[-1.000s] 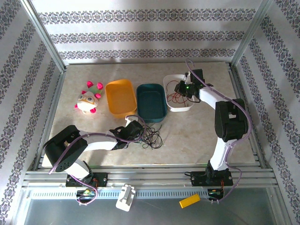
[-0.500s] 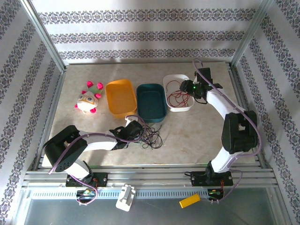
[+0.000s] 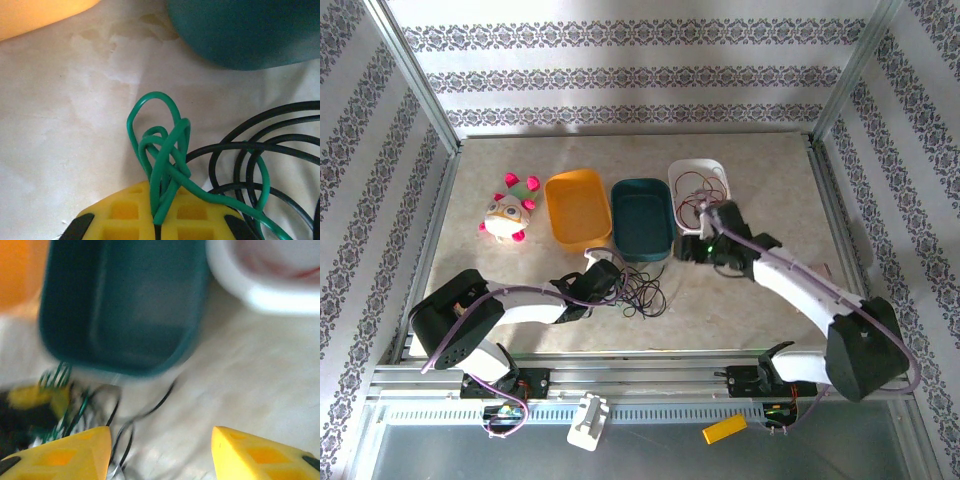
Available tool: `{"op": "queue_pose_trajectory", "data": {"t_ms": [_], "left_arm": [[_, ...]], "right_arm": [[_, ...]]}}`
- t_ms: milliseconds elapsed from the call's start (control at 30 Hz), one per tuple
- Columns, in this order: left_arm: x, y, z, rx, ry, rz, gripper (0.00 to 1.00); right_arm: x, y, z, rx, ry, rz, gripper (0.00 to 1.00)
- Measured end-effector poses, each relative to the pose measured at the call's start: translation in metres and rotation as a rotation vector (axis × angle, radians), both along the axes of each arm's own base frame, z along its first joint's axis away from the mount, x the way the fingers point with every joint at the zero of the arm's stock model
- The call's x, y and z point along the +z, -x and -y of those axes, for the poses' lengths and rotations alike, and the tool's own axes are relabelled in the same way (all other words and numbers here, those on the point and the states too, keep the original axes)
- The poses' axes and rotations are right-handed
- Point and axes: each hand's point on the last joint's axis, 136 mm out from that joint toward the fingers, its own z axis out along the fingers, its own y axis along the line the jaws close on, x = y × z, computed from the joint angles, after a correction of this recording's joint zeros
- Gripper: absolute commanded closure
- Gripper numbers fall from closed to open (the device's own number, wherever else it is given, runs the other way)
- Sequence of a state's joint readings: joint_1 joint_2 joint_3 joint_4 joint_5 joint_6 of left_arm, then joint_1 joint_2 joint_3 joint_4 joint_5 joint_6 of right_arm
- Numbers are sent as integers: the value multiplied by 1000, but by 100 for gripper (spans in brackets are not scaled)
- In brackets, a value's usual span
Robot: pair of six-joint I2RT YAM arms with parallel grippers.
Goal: Untangle the cables
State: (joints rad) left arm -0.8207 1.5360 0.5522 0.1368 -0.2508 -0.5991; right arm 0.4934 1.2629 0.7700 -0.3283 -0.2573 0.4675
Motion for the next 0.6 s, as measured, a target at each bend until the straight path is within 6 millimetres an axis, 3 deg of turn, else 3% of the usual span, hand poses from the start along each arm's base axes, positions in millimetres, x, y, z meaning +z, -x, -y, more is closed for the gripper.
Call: {"op": "queue_pose_trajectory", "data": {"t_ms": [100,200,367,600], "left_arm": [[0,0,1,-8,2,3,100],[0,-1,1,-13,-2,4,100],[0,-1,1,-16,-5,4,100],[0,-1,1,-16,-6,4,100]], "right_arm": [[-23,45,-19,118,-3,-60,48],[-43,69,-25,157,13,-115,54],[-59,71,-28,132,15,-144,63],[-76,77,-42,162,30,-173,65]]}}
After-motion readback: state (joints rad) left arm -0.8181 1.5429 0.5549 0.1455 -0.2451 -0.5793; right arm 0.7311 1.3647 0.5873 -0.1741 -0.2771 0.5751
